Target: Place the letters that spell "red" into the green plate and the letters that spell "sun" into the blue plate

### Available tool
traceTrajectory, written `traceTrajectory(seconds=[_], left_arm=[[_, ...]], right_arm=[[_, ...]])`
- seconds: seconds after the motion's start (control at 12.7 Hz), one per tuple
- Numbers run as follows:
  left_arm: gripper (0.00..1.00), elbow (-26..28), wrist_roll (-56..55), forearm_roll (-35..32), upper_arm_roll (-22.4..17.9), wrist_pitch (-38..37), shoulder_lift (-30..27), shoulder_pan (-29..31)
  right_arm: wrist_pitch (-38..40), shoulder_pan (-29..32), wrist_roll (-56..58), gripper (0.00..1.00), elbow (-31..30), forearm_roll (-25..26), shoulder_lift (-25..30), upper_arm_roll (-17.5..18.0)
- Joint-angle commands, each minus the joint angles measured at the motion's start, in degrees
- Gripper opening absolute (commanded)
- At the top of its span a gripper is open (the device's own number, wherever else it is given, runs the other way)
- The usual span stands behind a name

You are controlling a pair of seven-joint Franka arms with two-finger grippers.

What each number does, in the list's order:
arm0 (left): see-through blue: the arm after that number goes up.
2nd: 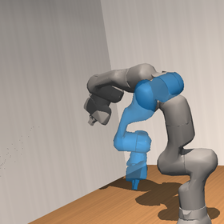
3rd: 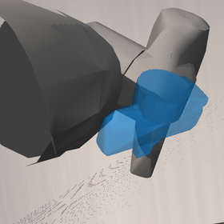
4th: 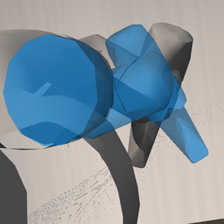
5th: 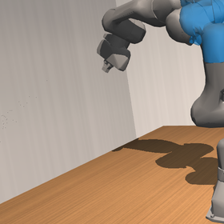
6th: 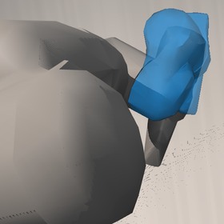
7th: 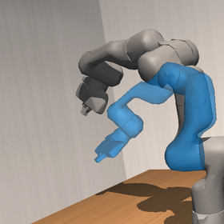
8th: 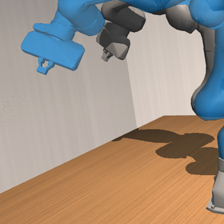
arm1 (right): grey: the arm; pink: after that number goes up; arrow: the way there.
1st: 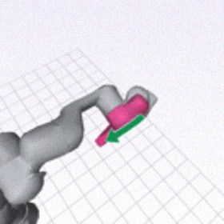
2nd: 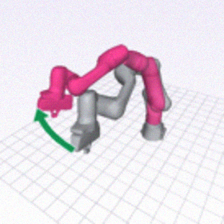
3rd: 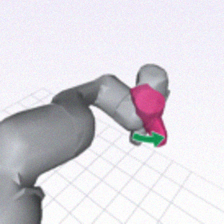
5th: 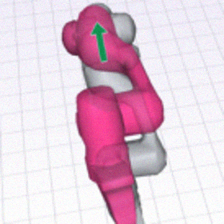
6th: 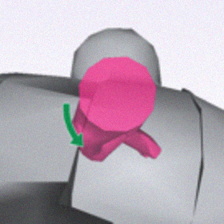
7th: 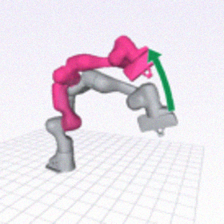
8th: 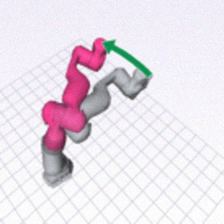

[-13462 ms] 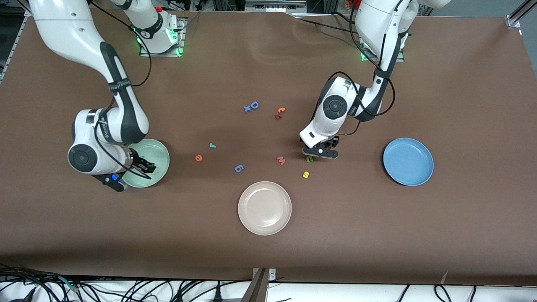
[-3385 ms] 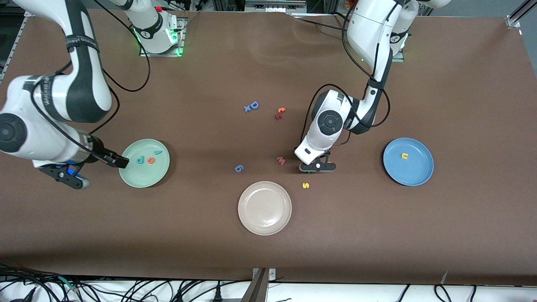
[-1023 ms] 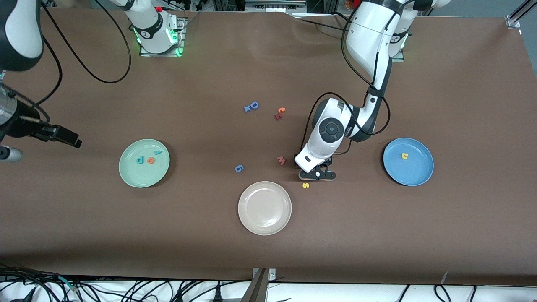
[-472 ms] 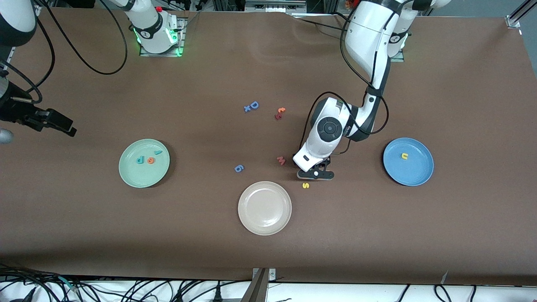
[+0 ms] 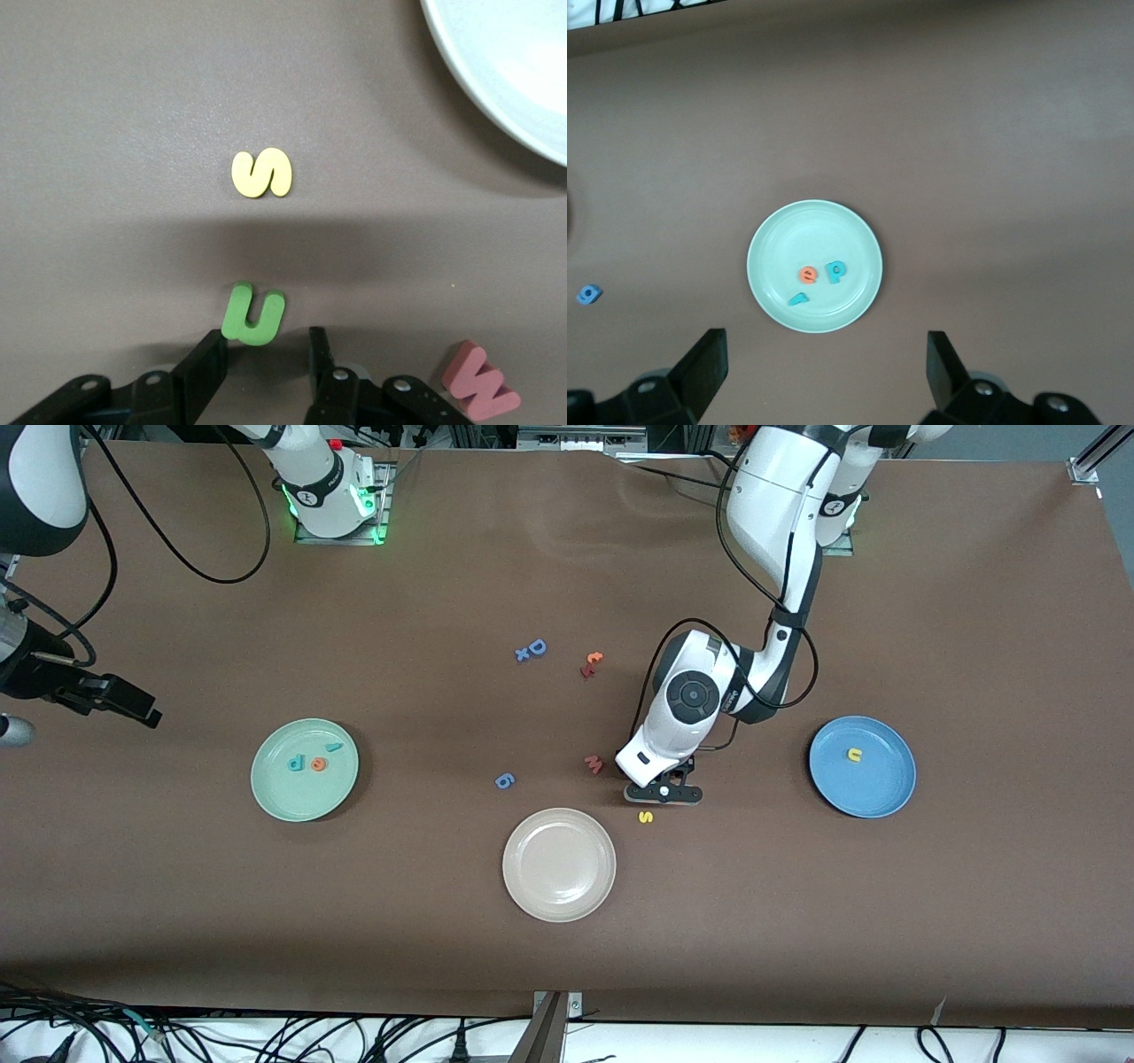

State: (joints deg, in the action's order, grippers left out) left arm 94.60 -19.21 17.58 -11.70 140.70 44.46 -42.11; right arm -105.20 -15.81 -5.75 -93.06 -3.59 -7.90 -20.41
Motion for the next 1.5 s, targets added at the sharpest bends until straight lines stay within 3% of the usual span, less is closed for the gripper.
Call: traceTrajectory(seconds=[0.0, 0.47, 1.42], left_arm=[[0.41, -1.6, 0.3, -1.2, 0.0, 0.3, 2.4, -0.3], [0.35, -1.7, 0.5, -1.3, 0.0, 0.4, 2.7, -0.3], [0.33, -3.3, 0.4, -1.5, 0.0, 0.2, 2.8, 0.1]], right_arm=[[-1.5, 0.1, 1.2, 0.99, -1.2, 0.7, 0.7, -0.2], [-4.0, 0.0, 1.3, 0.99, -3.4, 0.7, 0.5, -0.2], [-4.8, 0.1, 1.3, 0.99, -3.9, 0.5, 0.3, -0.3]])
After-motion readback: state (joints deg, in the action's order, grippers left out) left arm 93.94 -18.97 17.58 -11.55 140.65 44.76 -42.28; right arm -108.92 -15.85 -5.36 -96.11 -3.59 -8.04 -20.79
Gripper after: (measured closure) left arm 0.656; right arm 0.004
